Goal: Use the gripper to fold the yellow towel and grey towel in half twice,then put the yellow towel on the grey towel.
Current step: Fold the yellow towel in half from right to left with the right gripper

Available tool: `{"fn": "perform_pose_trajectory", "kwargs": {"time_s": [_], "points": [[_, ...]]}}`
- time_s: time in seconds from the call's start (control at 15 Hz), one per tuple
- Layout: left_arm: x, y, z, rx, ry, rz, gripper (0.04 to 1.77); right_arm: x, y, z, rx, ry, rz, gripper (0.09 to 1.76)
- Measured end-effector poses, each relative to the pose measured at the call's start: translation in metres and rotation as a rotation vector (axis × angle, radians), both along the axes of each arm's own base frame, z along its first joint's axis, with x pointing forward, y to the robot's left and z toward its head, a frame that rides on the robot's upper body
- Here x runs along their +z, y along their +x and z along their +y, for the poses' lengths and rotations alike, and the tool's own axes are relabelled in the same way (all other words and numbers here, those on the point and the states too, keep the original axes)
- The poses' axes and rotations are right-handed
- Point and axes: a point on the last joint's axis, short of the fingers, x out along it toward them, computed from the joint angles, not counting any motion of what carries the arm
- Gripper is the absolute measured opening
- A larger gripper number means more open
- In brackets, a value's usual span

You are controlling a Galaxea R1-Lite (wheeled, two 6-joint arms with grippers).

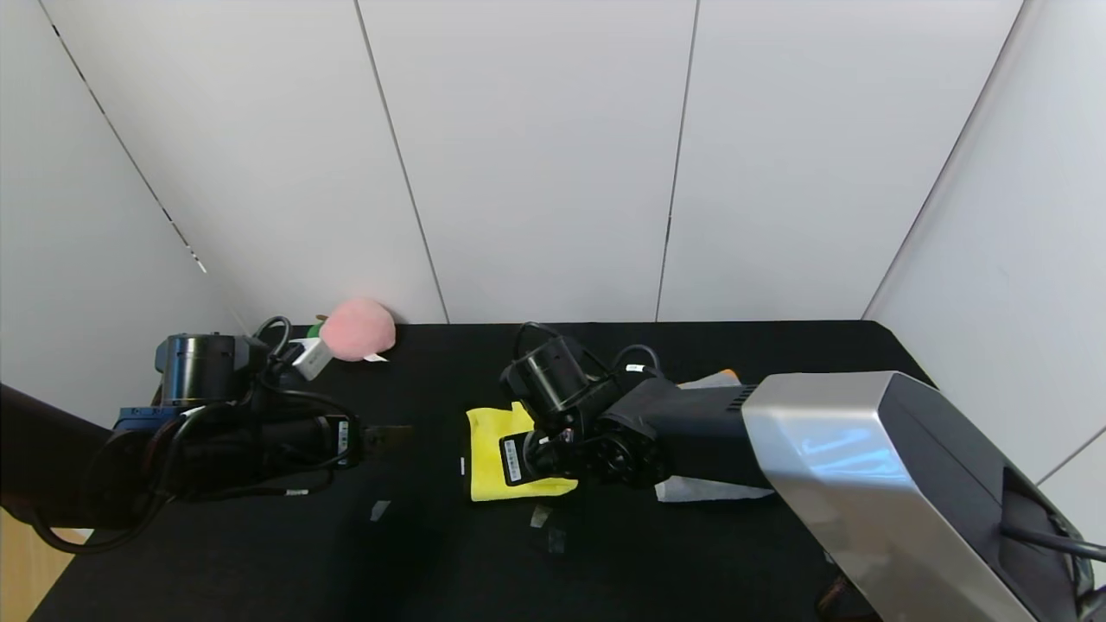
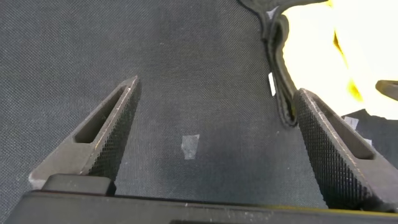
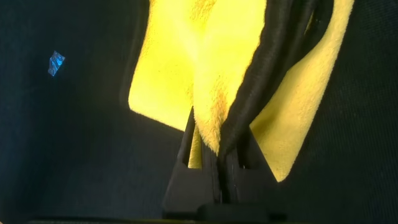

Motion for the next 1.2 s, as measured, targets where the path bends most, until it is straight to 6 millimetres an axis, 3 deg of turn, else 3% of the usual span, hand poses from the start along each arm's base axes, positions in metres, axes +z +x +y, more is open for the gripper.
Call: {"fn": "perform_pose_trajectory", "kwargs": {"time_s": [0.07, 0.27, 0.53, 0.87, 1.2], "points": [[0.0, 0.0, 0.0, -0.001, 0.0, 0.001, 1.72, 0.0, 0.0, 0.001, 0.0, 0.005, -0.005, 0.18], [-0.001, 0.0, -0.001, -0.003, 0.001, 0.003, 1.72, 0.0, 0.0, 0.003, 0.005, 0.018, -0.016, 0.69], [-0.001, 0.0, -0.003, -0.008, 0.001, 0.005, 1.72, 0.002, -0.005, 0.011, 0.023, 0.039, -0.038, 1.09], [-0.002, -0.001, -0.004, -0.009, 0.004, 0.008, 1.72, 0.008, -0.019, 0.025, 0.063, 0.061, -0.067, 1.39], [-0.002, -0.001, -0.004, -0.01, 0.004, 0.01, 1.72, 0.009, -0.03, 0.037, 0.118, 0.068, -0.107, 1.53]]}}
